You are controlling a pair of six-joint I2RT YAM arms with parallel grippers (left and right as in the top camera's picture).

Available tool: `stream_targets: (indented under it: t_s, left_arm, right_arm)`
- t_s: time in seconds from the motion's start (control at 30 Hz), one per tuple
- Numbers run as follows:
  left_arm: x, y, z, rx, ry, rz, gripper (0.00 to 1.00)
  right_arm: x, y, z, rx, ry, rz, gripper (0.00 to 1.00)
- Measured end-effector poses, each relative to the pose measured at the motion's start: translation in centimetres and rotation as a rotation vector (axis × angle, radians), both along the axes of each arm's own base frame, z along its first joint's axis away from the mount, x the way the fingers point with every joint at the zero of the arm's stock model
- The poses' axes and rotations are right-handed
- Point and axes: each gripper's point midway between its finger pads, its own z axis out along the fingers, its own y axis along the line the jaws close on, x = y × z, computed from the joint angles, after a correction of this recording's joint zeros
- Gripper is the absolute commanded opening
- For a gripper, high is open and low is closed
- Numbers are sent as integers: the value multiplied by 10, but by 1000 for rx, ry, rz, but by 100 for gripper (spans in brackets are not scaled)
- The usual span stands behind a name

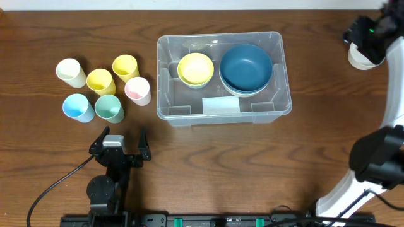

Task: Pack container
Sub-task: 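Move the right gripper to the white bowl and grasp its rim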

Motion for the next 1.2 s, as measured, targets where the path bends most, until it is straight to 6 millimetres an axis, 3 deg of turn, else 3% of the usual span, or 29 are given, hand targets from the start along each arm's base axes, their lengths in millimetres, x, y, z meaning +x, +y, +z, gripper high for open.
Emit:
stream_targets:
  t_s: [0.23, 0.43, 0.67, 0.97, 1.2]
  left_arm:
    - [0, 0, 0, 0, 0, 0, 98]
    - [0, 0, 0, 0, 0, 0, 98]
    - [0, 0, 0, 0, 0, 0, 98]
    - [0, 0, 0, 0, 0, 0, 98]
    - [0, 0, 0, 0, 0, 0, 98]
  right_arm:
    - [-21, -71, -71, 64, 138, -163, 73]
    - [-12, -106, -94, 61, 97, -206, 68]
    - [8, -119, -106, 41, 36, -196, 63]
    - [26, -129, -163, 47, 49, -188, 59]
    - [40, -137, -163, 13, -8, -173, 49]
